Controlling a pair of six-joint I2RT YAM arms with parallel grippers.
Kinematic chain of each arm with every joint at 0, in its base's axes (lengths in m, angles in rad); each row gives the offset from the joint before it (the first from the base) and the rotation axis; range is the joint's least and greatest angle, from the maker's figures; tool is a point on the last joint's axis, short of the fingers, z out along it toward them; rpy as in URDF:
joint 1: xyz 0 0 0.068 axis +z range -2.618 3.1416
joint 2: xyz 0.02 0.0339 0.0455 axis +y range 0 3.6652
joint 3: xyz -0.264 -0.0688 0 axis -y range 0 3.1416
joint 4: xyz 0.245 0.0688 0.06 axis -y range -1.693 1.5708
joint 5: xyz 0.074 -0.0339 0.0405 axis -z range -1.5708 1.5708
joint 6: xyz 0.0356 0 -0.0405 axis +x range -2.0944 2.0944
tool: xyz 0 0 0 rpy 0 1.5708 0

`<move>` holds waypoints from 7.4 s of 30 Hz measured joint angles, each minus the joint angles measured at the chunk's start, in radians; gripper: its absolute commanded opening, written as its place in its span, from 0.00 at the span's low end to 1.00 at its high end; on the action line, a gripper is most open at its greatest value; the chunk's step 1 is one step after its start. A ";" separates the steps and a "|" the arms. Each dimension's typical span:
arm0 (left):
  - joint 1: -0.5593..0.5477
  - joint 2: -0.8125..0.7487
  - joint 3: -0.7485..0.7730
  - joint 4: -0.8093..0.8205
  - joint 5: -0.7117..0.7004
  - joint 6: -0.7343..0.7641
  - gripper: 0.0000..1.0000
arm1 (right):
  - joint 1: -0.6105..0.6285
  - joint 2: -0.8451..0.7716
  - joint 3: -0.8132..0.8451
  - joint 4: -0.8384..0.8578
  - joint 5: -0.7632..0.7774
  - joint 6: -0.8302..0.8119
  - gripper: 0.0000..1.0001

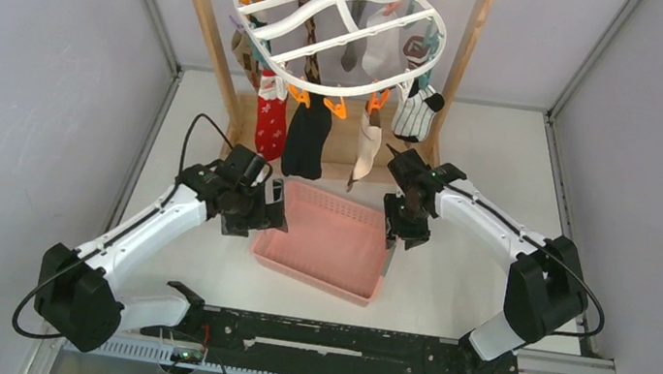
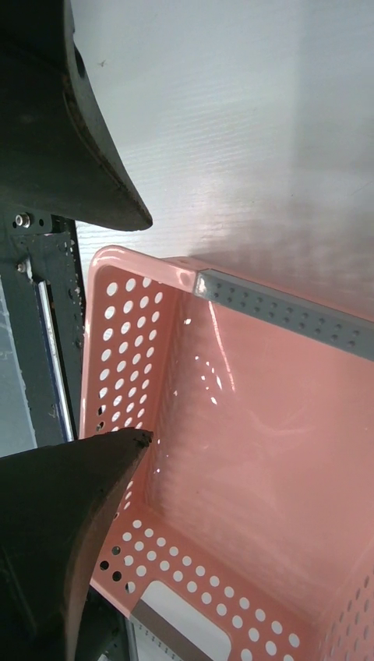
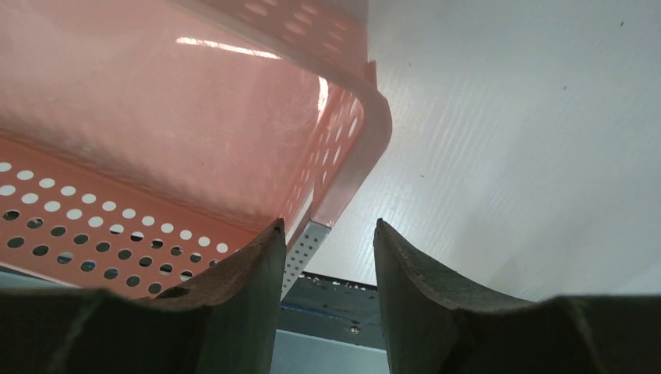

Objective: Remove the socks clipped to the hanger
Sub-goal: Move the bin to the center of the board.

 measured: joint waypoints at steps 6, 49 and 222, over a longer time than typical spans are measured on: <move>-0.021 -0.061 -0.023 -0.011 0.000 -0.017 1.00 | -0.011 0.042 0.061 0.012 0.007 -0.016 0.53; -0.082 -0.110 -0.174 -0.056 -0.069 -0.081 0.87 | 0.016 -0.065 0.092 -0.030 0.049 -0.068 0.54; -0.082 -0.100 -0.187 -0.108 0.027 -0.109 0.57 | -0.044 0.108 0.096 0.090 -0.027 -0.012 0.34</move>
